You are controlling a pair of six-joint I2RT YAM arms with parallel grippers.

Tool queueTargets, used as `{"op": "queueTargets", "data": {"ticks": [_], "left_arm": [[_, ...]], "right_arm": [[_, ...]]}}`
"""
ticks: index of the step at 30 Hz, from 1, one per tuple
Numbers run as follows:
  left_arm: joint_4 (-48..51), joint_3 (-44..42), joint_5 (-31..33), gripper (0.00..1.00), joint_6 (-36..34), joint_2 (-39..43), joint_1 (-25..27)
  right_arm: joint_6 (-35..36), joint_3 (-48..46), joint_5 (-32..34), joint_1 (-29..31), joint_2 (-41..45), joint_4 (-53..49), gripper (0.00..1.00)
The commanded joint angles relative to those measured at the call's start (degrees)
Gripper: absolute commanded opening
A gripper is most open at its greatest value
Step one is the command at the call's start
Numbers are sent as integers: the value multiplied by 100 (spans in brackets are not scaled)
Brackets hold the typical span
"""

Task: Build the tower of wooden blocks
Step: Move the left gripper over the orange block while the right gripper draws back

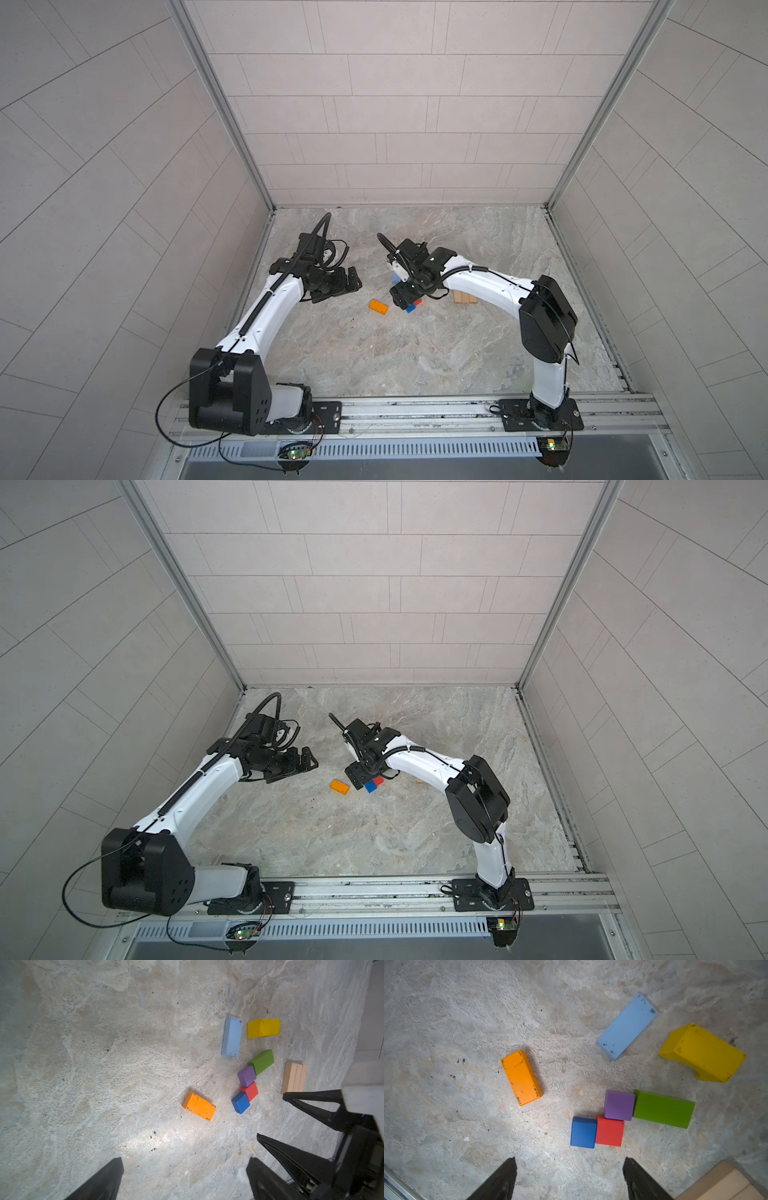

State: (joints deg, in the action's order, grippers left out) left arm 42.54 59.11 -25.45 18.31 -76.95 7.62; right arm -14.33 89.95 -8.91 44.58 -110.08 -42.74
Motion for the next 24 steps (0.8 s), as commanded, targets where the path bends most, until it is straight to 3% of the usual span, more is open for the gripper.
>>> {"op": "queueTargets", "data": {"ticks": [1, 10, 18, 24], "left_arm": [[-133, -84, 186, 100, -99, -112, 234], [-741, -56, 463, 97, -174, -560, 856], [-509, 490, 1719, 97, -816, -1291, 1725], [-485, 722, 2035, 97, -1235, -1601, 1987]], "right_arm": [[-180, -93, -161, -10, 372, -67, 83], [-342, -1000, -367, -439, 1388, -77, 86], [-450, -1956, -835, -1294, 2430, 17, 87], [-548, -2532, -961, -1751, 3130, 240, 88]]}}
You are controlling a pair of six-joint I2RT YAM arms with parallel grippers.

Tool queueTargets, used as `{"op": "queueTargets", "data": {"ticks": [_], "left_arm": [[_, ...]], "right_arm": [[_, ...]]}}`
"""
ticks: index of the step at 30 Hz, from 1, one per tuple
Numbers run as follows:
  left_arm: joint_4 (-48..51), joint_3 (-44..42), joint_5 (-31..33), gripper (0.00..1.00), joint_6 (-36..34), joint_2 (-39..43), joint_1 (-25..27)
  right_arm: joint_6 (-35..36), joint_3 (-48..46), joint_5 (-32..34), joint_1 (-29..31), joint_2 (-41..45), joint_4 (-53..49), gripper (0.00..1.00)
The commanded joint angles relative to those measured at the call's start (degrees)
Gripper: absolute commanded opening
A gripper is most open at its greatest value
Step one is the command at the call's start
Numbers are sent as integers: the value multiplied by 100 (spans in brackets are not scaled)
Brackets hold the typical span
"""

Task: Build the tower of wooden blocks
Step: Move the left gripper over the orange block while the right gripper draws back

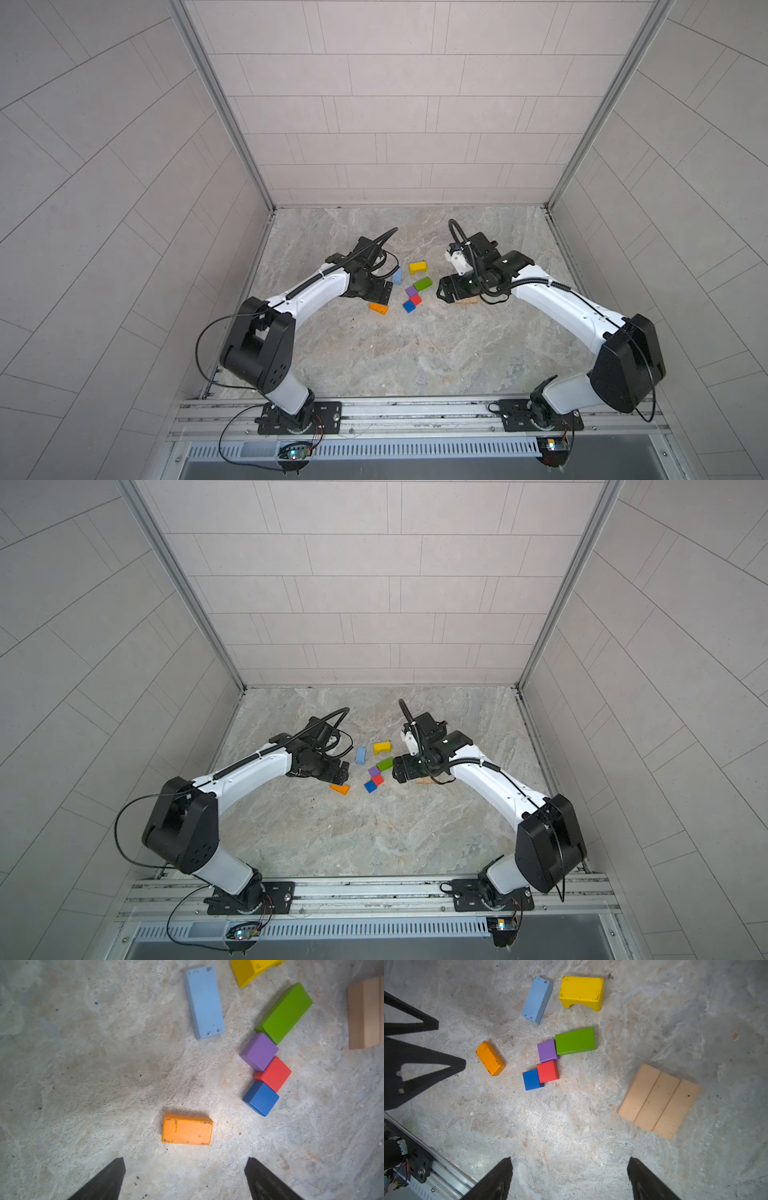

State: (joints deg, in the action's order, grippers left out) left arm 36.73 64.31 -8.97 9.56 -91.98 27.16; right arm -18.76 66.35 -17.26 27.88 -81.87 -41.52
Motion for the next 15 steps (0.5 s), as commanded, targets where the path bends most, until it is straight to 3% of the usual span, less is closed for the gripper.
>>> {"op": "queueTargets", "data": {"ticks": [1, 7, 15], "left_arm": [[140, 249, 434, 97, -384, -174, 56], [236, 330, 756, 95, -385, -598, 216], [306, 435, 657, 91, -73, -907, 339]], "right_arm": [[-124, -272, -85, -115, 375, 205, 89], [-131, -600, -56, -393, 663, 341, 89], [-119, -691, -182, -483, 772, 410, 89]]}}
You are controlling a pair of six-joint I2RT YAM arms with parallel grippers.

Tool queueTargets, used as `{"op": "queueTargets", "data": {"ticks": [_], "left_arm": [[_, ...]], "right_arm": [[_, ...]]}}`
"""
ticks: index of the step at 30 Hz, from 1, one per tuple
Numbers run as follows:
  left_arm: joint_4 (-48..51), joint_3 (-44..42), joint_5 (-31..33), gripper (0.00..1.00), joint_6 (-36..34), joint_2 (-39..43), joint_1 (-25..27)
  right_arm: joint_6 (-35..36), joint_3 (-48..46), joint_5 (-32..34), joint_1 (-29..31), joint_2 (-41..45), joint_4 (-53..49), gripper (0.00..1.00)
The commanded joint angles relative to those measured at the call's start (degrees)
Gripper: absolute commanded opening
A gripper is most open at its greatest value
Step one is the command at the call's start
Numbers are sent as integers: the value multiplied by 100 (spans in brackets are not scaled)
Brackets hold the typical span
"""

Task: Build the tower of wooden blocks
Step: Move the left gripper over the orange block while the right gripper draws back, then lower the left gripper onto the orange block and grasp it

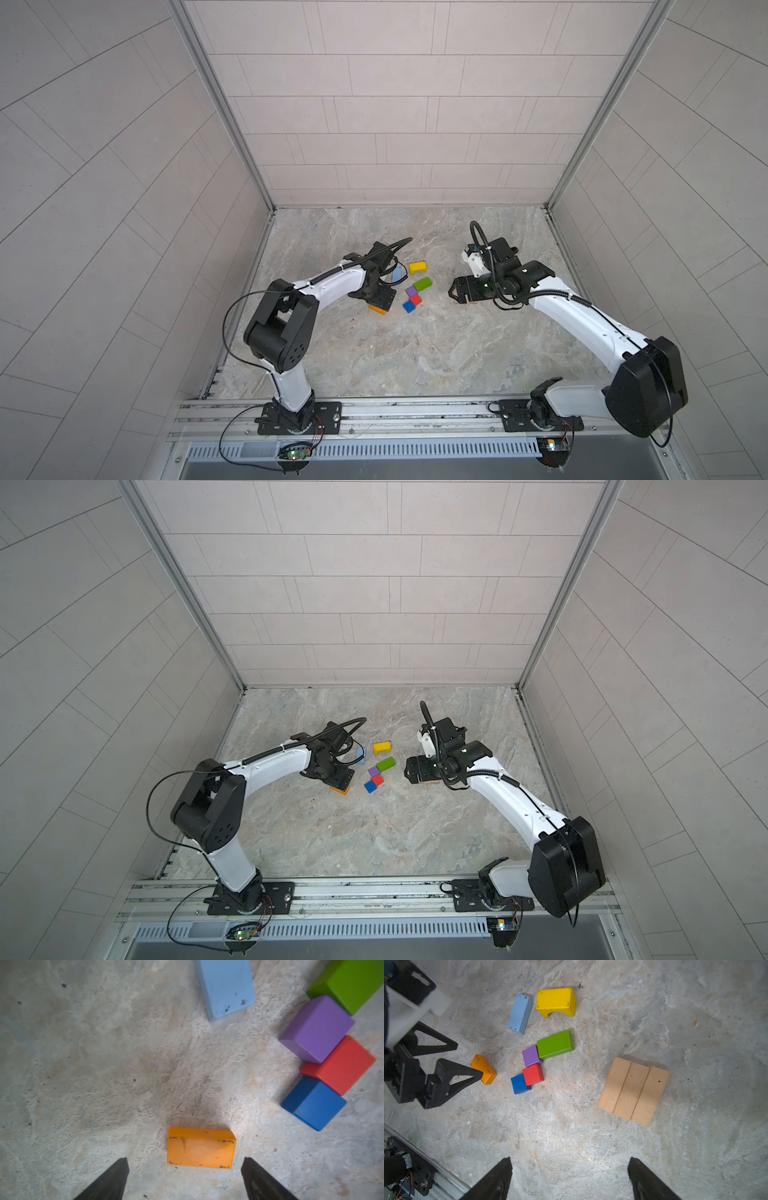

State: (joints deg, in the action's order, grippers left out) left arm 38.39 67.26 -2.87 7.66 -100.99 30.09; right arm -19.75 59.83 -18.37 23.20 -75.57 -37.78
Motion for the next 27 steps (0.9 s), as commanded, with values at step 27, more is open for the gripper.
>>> {"op": "queueTargets", "data": {"ticks": [27], "left_arm": [[208, 257, 183, 85, 504, -569, 305]], "right_arm": [[98, -207, -36, -96, 304, -10, 88]]}}
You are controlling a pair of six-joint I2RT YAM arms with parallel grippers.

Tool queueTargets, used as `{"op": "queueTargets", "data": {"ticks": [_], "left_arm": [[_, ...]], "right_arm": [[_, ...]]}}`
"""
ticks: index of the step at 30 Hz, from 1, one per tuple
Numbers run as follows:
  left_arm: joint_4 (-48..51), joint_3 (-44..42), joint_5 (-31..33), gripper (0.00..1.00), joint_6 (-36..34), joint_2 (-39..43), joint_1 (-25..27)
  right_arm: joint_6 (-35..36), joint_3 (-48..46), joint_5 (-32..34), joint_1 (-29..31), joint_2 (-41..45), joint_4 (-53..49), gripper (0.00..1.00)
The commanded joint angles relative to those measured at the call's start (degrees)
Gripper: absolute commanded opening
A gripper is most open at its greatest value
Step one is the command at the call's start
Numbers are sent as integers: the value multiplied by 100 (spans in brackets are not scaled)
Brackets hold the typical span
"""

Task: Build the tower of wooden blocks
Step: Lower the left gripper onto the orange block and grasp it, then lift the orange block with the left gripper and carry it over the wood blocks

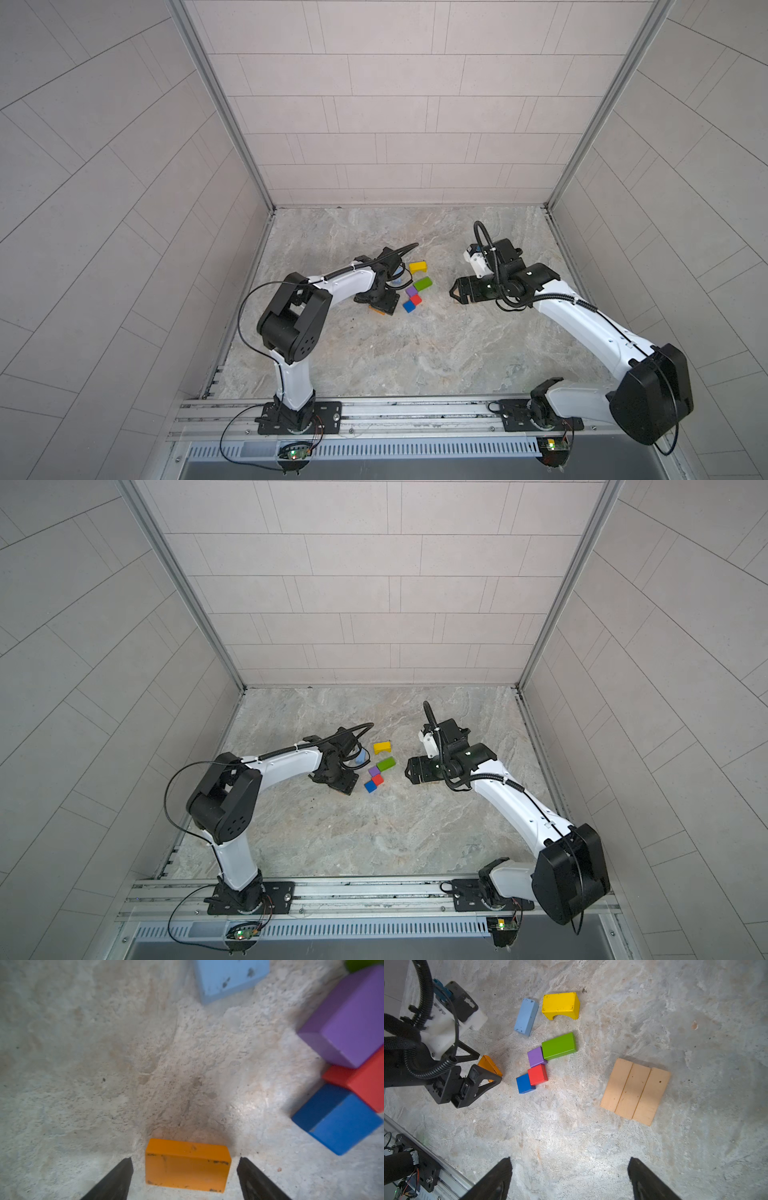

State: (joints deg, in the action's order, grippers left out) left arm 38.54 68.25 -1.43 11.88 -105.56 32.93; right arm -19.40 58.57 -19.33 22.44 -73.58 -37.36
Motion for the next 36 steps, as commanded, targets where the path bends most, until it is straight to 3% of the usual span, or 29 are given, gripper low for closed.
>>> {"op": "queueTargets", "data": {"ticks": [1, 24, 36], "left_arm": [[202, 154, 38, 84, 86, -118, 21], [320, 357, -173, 64, 382, -211, 25], [150, 705, -1005, 61, 1117, 309, 88]], "right_arm": [[47, -73, 56, -20, 92, -51, 89], [114, -227, 93, -29, 204, -3, 88], [-143, -443, 548, -150, 513, -5, 88]]}}
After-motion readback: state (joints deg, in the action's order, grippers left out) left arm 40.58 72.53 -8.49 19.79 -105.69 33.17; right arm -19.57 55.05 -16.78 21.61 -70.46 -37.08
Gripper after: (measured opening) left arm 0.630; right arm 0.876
